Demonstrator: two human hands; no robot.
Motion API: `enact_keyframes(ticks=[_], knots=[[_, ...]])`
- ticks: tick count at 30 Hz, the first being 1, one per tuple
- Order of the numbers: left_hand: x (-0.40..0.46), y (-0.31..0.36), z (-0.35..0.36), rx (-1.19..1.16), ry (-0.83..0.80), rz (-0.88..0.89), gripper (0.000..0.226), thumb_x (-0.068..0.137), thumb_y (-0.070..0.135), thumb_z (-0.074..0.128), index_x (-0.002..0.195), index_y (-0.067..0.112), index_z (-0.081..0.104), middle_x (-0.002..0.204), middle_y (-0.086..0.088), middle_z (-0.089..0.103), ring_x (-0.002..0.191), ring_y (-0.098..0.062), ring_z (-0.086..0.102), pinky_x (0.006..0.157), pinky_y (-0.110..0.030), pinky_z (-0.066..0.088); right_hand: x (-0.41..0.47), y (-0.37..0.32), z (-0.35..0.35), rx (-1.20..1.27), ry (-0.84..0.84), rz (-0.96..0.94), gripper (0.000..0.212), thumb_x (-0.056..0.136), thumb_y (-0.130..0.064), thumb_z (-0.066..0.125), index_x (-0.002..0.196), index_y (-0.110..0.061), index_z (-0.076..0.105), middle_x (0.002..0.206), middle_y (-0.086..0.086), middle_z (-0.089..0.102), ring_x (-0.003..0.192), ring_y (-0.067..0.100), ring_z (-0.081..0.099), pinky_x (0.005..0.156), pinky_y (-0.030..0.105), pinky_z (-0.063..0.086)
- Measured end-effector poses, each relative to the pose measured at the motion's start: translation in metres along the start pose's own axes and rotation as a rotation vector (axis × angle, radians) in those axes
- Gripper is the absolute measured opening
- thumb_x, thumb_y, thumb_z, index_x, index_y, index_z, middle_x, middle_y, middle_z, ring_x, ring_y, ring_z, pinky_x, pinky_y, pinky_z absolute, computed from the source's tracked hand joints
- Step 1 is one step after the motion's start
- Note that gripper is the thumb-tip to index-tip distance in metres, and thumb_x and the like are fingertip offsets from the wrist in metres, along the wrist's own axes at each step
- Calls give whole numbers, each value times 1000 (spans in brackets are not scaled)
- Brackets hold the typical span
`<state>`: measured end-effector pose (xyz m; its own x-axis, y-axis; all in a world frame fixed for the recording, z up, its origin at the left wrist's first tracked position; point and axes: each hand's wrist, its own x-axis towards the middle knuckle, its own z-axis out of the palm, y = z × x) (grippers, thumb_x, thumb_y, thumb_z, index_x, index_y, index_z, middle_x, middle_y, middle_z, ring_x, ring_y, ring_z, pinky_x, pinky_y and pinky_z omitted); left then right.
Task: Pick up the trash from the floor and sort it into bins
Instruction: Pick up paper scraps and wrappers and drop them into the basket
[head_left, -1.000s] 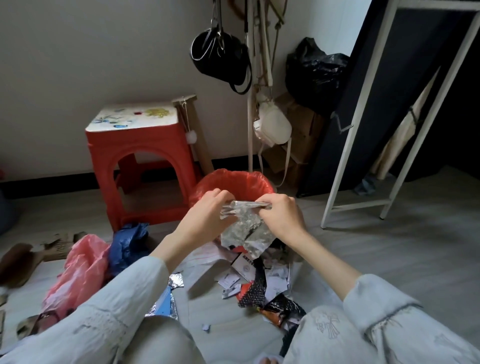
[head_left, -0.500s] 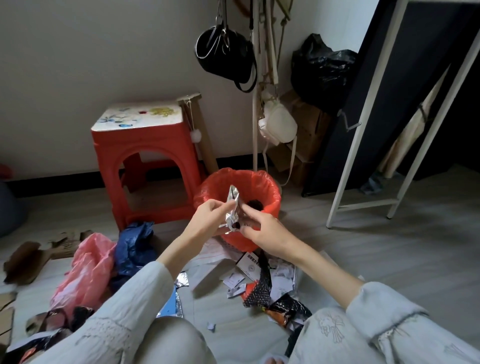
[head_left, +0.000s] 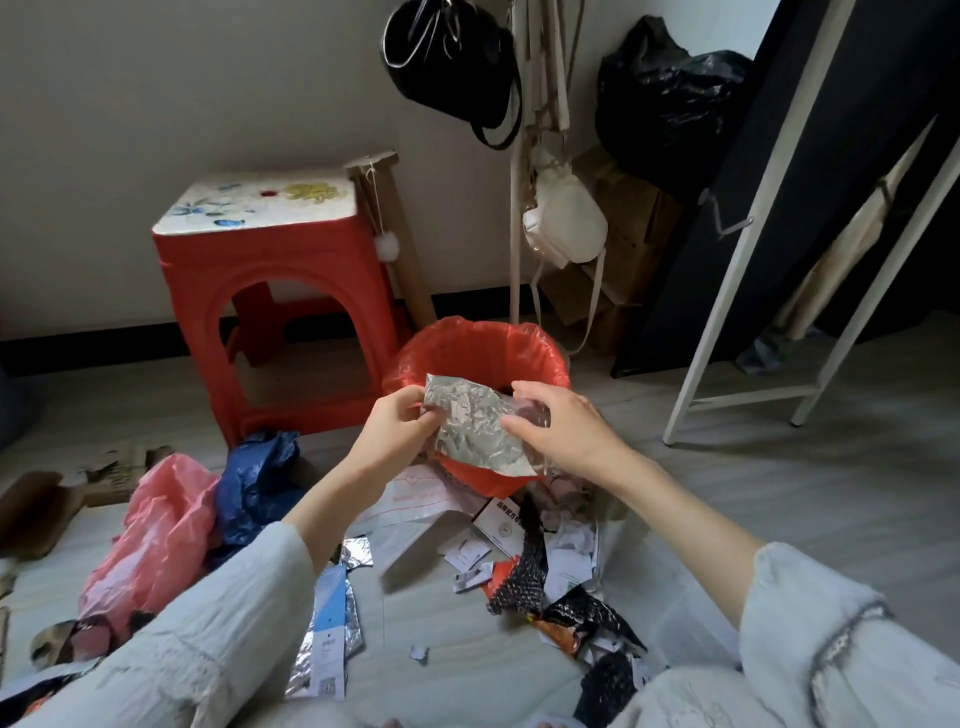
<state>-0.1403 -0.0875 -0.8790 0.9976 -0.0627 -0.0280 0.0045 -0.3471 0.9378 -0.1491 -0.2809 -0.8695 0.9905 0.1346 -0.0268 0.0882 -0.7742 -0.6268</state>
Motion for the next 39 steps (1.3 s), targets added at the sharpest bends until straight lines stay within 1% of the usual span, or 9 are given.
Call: enact_keyframes(ticks=[4, 7, 11, 15, 19, 24, 30, 36, 39], knots=[[34, -15, 10, -45, -5, 3, 12, 90, 9, 57, 99, 6, 65, 88, -13, 69, 72, -17, 60, 65, -25, 50, 41, 19, -2, 143, 67, 60, 9, 81, -27, 68, 86, -21, 65, 85, -5, 65, 85, 12, 58, 70, 25, 41], [67, -35, 21, -63, 56, 0, 22, 89, 8, 57, 110, 11, 64, 98, -3, 70, 84, -9, 64, 73, -17, 52, 80, 34, 0, 161, 136, 60, 8, 80, -23, 69, 78, -16, 65, 71, -4, 61, 70, 11, 54, 59, 25, 40], [106, -85, 32, 336, -7, 102, 39, 90, 4, 52, 127, 15, 53, 122, 0, 59, 115, -13, 53, 98, -21, 39, 135, 57, 17, -11, 298, 124, 7, 83, -22, 64, 87, -17, 68, 85, 4, 67, 85, 22, 58, 64, 27, 36], [124, -139, 40, 649, -217, 287, 36, 85, 1, 55, 118, 14, 62, 121, -5, 60, 127, -24, 44, 112, -35, 29, 174, 77, 51, -287, 267, 98, 17, 87, -17, 52, 98, -20, 65, 105, 9, 66, 100, 32, 58, 71, 31, 39], [125, -165, 47, 688, -70, 370, 27, 83, 25, 53, 102, 16, 71, 95, -4, 65, 106, -26, 55, 91, -52, 44, 196, 82, 82, -618, 227, -32, 23, 90, -10, 48, 110, -10, 59, 112, 11, 61, 105, 32, 57, 83, 36, 41], [125, -164, 59, 739, 63, 485, 33, 85, 36, 45, 94, 21, 73, 87, 3, 67, 109, -23, 60, 112, -50, 15, 216, 86, 104, -782, 124, 106, 24, 89, -1, 49, 112, -5, 52, 110, 17, 64, 105, 37, 60, 78, 38, 45], [127, -165, 57, 717, -20, 484, 36, 87, 32, 43, 102, 17, 72, 98, -2, 70, 118, -32, 56, 108, -46, 23, 221, 100, 121, -209, -183, 231, 48, 89, -27, 59, 133, -16, 42, 132, 17, 52, 120, 36, 50, 100, 42, 42], [114, -157, 59, 730, 16, 513, 40, 78, 0, 54, 116, 9, 63, 121, -15, 60, 126, -37, 45, 107, -48, 32, 162, 82, 93, 85, 258, -11, 25, 93, -9, 48, 114, -8, 62, 114, 6, 65, 106, 19, 59, 84, 11, 36], [81, -154, 73, 672, 145, 527, 44, 68, -14, 56, 108, 3, 61, 115, -16, 58, 114, -32, 48, 95, -39, 43, 101, 94, 88, 250, 428, -7, 22, 92, -5, 46, 97, -12, 66, 90, -2, 68, 84, 13, 66, 80, 26, 51]])
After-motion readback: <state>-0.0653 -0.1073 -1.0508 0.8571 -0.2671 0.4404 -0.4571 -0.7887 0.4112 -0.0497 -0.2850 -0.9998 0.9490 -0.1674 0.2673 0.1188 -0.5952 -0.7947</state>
